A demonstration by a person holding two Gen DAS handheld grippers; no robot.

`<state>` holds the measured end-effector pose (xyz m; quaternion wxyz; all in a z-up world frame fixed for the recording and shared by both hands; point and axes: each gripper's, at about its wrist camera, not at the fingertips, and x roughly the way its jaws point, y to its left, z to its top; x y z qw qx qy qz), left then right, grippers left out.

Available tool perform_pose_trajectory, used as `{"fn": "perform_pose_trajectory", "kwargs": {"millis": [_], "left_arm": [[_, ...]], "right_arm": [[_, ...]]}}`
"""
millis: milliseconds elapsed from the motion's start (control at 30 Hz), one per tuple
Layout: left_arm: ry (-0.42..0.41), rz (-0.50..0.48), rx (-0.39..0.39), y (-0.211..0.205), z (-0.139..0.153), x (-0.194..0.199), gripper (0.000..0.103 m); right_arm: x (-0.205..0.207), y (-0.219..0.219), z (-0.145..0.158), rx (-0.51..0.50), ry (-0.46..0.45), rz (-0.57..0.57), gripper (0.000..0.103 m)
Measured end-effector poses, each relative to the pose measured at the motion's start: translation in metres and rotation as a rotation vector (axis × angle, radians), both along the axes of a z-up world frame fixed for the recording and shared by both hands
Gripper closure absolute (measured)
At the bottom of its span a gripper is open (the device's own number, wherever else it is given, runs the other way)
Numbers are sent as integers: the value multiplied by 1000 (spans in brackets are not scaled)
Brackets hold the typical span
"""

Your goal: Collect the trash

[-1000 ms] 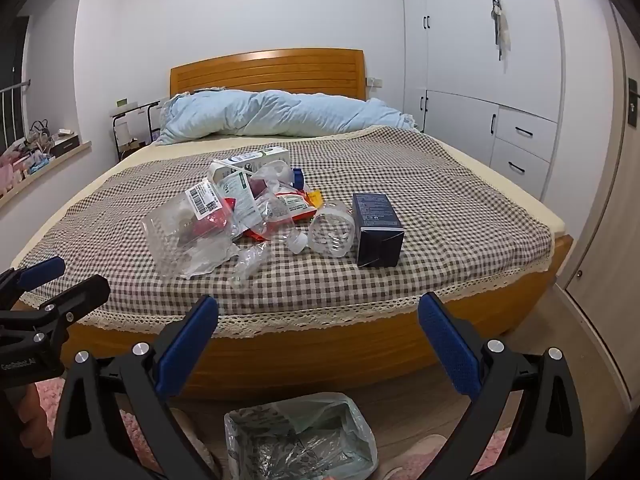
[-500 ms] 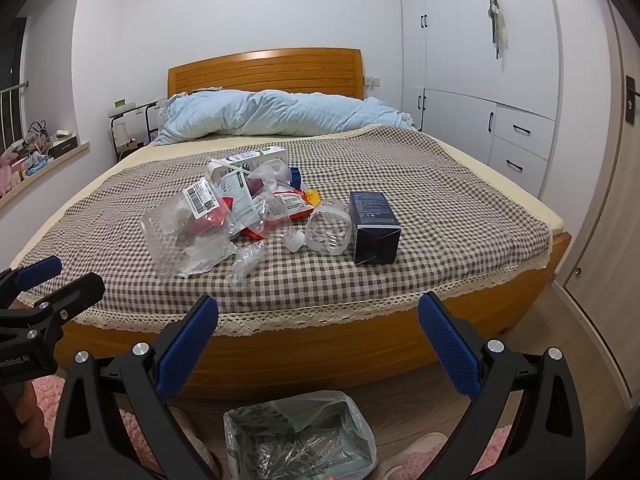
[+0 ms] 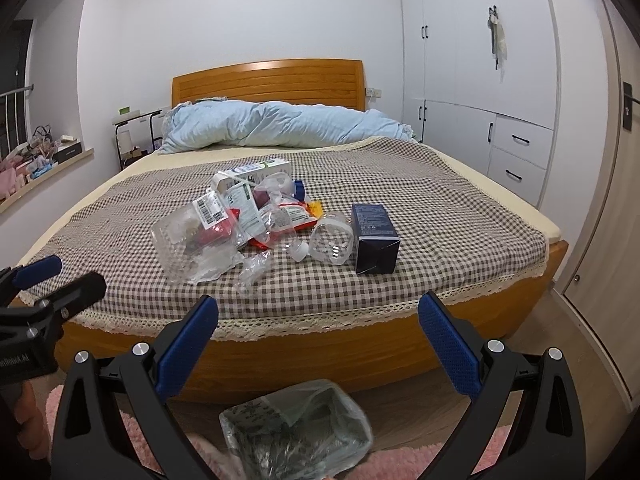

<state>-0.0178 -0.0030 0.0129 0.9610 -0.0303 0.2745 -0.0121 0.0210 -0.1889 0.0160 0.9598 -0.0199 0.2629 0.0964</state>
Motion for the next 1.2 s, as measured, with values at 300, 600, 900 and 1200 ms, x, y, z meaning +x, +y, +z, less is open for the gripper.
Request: {"fn": "perform_pose_trajectory", "kwargs": {"millis": [300,600,900,1200], "left_arm": [[-10,10,-4,1,4,-9,7],[-16,-1,3,-1,8,-6,7],[-8,-3,10,0,7,-3,7],[-5,4,5,2,4,3,7]], "right_arm": [[-2,3,-3,-5,10,11,7],[-2,2,-5,-9,11,-2,7],[3,5,-7,-7,21,7,7],[10,8,-10,-10,27,23,7]]}}
